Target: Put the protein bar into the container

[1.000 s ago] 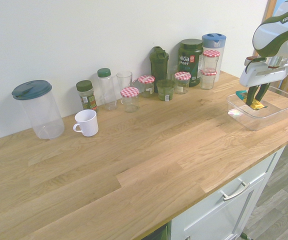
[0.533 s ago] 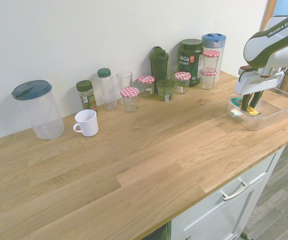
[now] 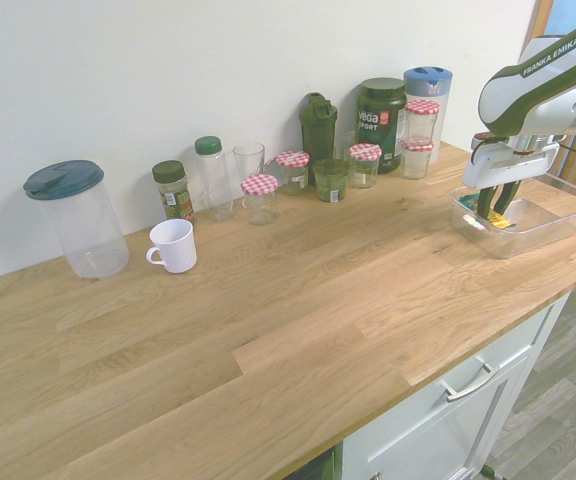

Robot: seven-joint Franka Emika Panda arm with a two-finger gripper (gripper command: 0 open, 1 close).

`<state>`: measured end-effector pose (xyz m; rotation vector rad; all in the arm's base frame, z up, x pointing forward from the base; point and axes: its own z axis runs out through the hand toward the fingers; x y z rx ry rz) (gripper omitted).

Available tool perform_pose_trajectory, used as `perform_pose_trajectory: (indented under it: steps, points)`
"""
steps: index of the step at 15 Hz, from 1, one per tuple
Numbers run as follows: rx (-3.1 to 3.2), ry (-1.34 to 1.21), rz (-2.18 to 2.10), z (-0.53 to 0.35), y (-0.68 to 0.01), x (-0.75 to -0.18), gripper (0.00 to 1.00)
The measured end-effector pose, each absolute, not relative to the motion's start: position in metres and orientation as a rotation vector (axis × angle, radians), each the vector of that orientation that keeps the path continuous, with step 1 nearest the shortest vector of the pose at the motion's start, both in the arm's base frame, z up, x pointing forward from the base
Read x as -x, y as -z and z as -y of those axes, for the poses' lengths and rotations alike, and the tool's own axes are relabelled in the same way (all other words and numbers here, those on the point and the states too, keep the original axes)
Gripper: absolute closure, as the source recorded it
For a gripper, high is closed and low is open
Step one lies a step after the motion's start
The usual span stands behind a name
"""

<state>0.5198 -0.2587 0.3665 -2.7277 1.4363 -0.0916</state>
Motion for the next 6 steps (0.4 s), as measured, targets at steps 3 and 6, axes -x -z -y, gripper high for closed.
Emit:
perform_pose_trajectory:
  steps: [3,6]
  points:
    - [2.729,0.111,-1.426,0.258,-0.374,-0.52,0.0]
    - [2.724,0.207,-1.37,0.244,-0.434,-0.511,0.0]
